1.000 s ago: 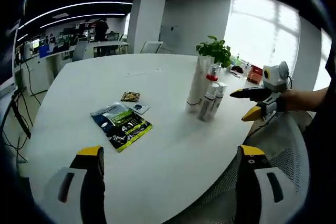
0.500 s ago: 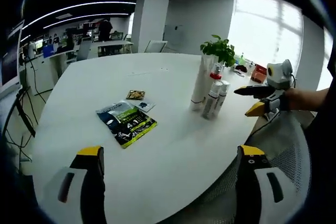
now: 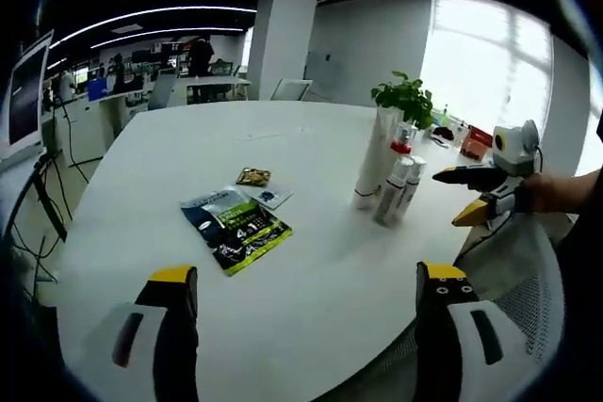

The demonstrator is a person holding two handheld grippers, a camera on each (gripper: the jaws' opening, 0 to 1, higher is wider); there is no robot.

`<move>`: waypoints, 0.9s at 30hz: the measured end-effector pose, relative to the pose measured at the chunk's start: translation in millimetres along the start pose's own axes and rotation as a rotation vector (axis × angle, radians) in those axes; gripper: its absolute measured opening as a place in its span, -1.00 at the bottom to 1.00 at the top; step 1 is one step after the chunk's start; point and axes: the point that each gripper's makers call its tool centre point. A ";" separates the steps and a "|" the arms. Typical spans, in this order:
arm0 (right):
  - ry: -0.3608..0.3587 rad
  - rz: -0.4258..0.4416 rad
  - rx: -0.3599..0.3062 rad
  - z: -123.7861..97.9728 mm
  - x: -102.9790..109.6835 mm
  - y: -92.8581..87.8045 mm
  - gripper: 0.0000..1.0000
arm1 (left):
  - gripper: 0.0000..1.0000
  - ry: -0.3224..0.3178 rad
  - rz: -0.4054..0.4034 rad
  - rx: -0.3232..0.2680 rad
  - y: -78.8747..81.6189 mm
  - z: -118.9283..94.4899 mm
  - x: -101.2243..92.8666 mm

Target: Arrange the skincare products in the storage area until every visible bottle or jar stands upright without overlapping.

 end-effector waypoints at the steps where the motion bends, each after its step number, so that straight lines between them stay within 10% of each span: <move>1: 0.002 -0.001 0.003 0.4 0.4 -0.5 0.95 | 0.96 0.021 0.011 0.014 -1.9 2.0 3.4; 27: -0.025 0.021 0.035 1.8 -8.9 -9.2 0.94 | 0.98 0.155 -0.063 0.209 -6.4 91.8 28.0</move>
Point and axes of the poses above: the point that each gripper's makers call its tool centre point, and the gripper's own axes: z roughly forward along the fingers, x roughly to its left, y roughly out of its top, and after that the axes turned 6 degrees about y, right-handed
